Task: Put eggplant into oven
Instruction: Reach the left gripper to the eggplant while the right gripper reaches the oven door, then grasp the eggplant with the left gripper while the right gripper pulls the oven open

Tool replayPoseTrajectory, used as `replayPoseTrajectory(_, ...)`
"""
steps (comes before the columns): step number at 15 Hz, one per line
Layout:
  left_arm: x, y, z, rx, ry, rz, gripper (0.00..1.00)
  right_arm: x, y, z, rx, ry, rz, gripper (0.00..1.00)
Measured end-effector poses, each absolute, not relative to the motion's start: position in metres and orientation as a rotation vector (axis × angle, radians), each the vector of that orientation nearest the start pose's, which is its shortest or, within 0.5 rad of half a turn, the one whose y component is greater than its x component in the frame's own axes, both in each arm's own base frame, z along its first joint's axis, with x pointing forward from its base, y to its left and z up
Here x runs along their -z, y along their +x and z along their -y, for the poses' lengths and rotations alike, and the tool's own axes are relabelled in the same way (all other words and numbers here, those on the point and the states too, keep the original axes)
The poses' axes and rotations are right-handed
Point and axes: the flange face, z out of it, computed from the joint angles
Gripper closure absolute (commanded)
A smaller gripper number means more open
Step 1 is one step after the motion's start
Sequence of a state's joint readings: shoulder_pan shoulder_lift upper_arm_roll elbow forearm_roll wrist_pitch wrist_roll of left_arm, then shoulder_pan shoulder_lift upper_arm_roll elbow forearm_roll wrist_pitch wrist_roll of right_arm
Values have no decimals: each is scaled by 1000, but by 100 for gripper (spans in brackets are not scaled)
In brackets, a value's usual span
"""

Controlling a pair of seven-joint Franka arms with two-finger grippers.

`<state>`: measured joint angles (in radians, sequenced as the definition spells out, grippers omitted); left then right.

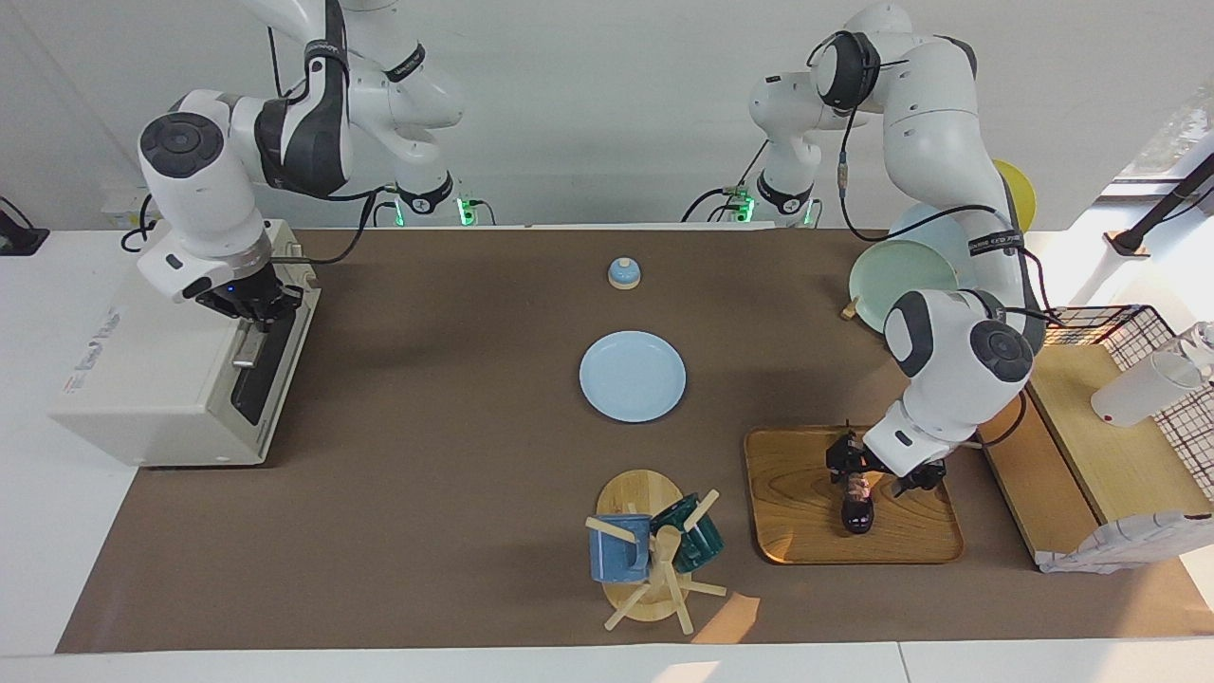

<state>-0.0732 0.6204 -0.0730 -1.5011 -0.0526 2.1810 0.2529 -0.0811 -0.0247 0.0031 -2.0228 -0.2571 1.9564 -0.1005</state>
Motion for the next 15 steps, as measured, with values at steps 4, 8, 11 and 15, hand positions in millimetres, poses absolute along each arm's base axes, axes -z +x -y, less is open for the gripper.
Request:
replayPoseTrajectory(4,-308,708,97,100,-3170,-579,59,-437,538,28,-64,-3285,227,100)
replayPoseTrajectory(8,-309,707,96,91,-3169,-579,100,-403,537,9,-27,-3216,192,100)
replayPoseTrajectory(11,-312,707,95,85,-3169,-580,100,-371,540,-8,45,-3202,172,100)
replayPoseTrajectory(15,-325,706,97,72,-3182,-578,100,-331,540,-21,3,-3200,130,100)
